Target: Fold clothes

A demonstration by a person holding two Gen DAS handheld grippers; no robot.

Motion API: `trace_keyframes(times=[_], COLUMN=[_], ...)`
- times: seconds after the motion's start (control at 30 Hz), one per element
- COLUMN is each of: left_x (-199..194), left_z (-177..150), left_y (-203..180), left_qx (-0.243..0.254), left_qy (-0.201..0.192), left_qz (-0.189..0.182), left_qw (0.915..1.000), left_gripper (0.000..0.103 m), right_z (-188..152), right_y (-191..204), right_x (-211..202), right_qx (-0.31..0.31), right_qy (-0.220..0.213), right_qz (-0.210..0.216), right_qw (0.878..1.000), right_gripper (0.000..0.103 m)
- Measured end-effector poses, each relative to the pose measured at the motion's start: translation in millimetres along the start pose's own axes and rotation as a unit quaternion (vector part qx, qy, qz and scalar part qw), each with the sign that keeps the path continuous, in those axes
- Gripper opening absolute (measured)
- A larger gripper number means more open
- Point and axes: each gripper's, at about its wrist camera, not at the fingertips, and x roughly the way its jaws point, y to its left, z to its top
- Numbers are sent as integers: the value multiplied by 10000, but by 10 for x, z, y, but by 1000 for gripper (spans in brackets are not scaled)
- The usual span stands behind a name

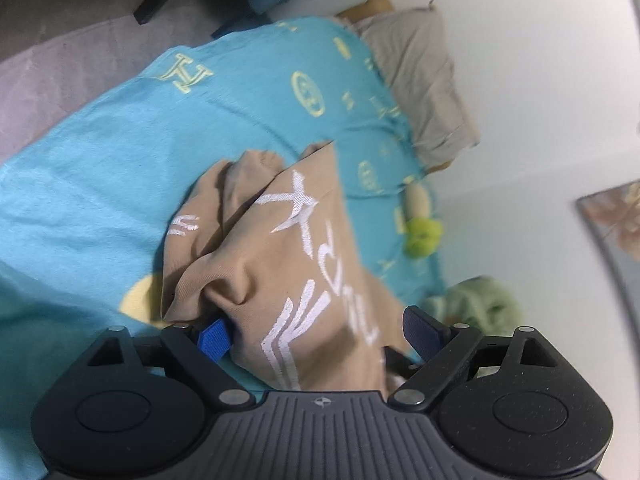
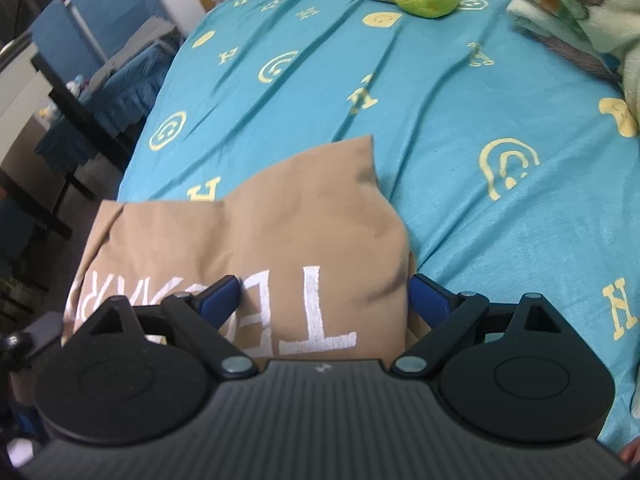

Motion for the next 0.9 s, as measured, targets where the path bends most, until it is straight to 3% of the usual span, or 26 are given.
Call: trace_keyframes(times=[0.07,0.17,0.2,0.3,0.4,0.5,0.63,0.7,0.8,0.9], left_x=[-10,91,130,170,231,249,159,156,282,405], left_z=[-41,-99,-125,-128,-88,-24,-15,-45,-7,44], left_y=[24,106,129,95,112,83,-97,-134,16,211], left_qx=[-152,-299,-302,-229,-394,-436,-56,-62,-440,-899], left_qy=[29,506,664,682,583,322,-98,-138,19,155], left_qz=[-6,496,659,657,477,228,-488,-710,-279,24], left_qw=[9999,9970,9952,9952,9964,9983,9987,9974,9986,9958], left_gripper=[90,85,79,83,84,80,82,85,83,74], right_z=[6,14,17,25,26,34,44,37,28,19], right_y=[-20,-50,-59,-88,-78,-76,-114,-123,-138,-152], right_x=[12,29,35,53,60,67,-12,-90,-207,-323], right_qx=[63,158,190,281,242,256,447,621,882,1140], right_qy=[24,61,73,109,102,98,-52,-118,-216,-314], right_qz=[11,28,34,49,40,43,81,309,651,992], right_qw=[10000,9999,9998,9995,9996,9996,9990,9975,9937,9880], right_gripper=[93,93,93,93,93,93,93,93,93,93])
